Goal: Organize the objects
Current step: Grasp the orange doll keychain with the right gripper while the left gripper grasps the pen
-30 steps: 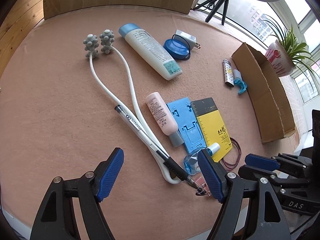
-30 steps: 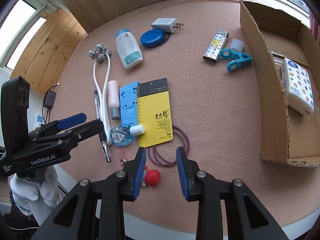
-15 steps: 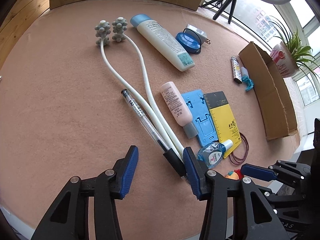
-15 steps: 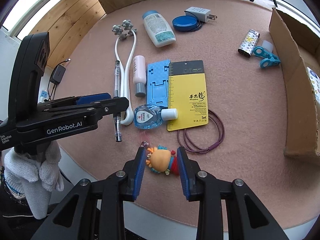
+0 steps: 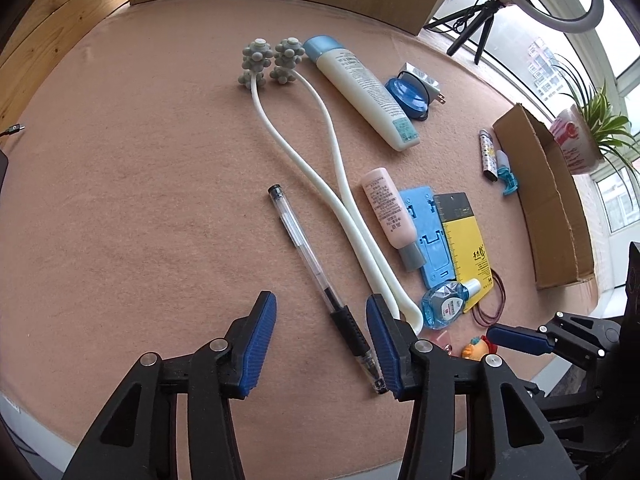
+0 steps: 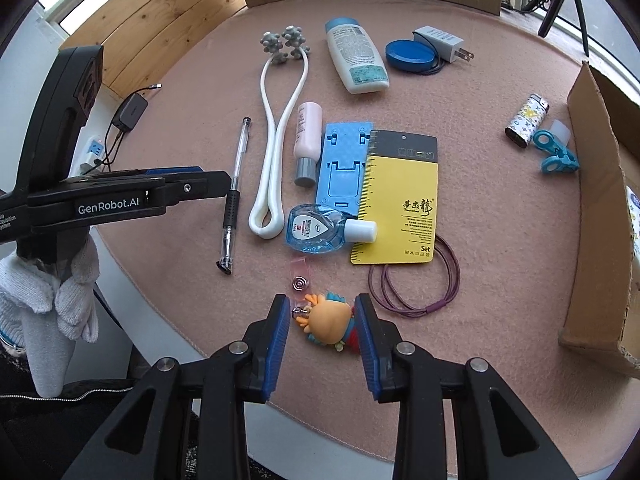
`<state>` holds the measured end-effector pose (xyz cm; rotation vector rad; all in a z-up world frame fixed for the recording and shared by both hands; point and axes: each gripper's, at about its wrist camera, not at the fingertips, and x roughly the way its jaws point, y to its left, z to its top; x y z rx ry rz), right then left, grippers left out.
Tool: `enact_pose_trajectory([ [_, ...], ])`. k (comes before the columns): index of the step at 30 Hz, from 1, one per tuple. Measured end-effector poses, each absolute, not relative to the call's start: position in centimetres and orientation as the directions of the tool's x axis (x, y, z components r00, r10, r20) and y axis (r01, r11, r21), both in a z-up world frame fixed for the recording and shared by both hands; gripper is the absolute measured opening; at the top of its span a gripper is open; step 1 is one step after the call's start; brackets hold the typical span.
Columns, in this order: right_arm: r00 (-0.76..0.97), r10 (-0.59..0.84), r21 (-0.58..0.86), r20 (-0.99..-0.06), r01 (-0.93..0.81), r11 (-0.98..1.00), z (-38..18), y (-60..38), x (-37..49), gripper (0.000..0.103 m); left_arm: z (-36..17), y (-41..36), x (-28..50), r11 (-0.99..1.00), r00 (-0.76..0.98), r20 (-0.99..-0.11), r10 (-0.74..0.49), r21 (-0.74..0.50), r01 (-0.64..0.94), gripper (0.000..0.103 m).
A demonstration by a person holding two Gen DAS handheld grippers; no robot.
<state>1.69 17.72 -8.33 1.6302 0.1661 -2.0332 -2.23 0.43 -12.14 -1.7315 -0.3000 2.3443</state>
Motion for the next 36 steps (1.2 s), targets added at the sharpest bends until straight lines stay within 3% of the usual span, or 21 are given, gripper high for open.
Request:
enact_pose_trajectory([
  [4,-0.137,-0.276,0.161,-0.951,0.543,-0.824,-9.1,16.6,1.9,0.045,-12.6,2.1,-2.2,-0.961,-0.267,-0.923,0.276,-0.263,-0.084,0.052],
  [14,-0.176,-0.205,0.047,-0.963,0.639,-0.768,-9.6,16.1,2.7,0.045,-12.9,2.8,-1.9,-0.977,-0.281,-0.937,0.206,-0.18,-0.118,0.052],
  [17,-0.173,-0.204,0.056,-0.963,0.616,-0.786,-9.6,16.4,2.0,0.04,-12.9,2.6,-1.8,-0.979,-0.291,-0.936,0.196,-0.168,-0.119,0.049],
  [19,-0.175,-0.194,0.052,-0.965,0.6,-0.798,-9.7,16.7,1.5,0.028,-12.9,2.3,-1.6,-0.982,-0.302,-0.937,0.175,-0.147,-0.115,0.044],
  [24,-0.167,-0.217,0.089,-0.962,0.558,-0.825,-9.5,17.3,0.7,0.027,-12.9,1.6,-1.4,-0.982,-0.312,-0.932,0.183,-0.159,-0.102,0.037],
  [33,-0.165,-0.221,0.092,-0.961,0.563,-0.822,-9.8,16.8,1.3,0.024,-13.0,2.4,-2.8,-0.989,-0.331,-0.934,0.136,-0.112,-0.092,0.041],
  [36,-0.174,-0.215,0.078,-0.961,0.573,-0.816,-10.0,16.7,1.4,0.025,-13.0,2.0,-3.0,-0.992,-0.345,-0.931,0.119,-0.1,-0.073,0.026],
])
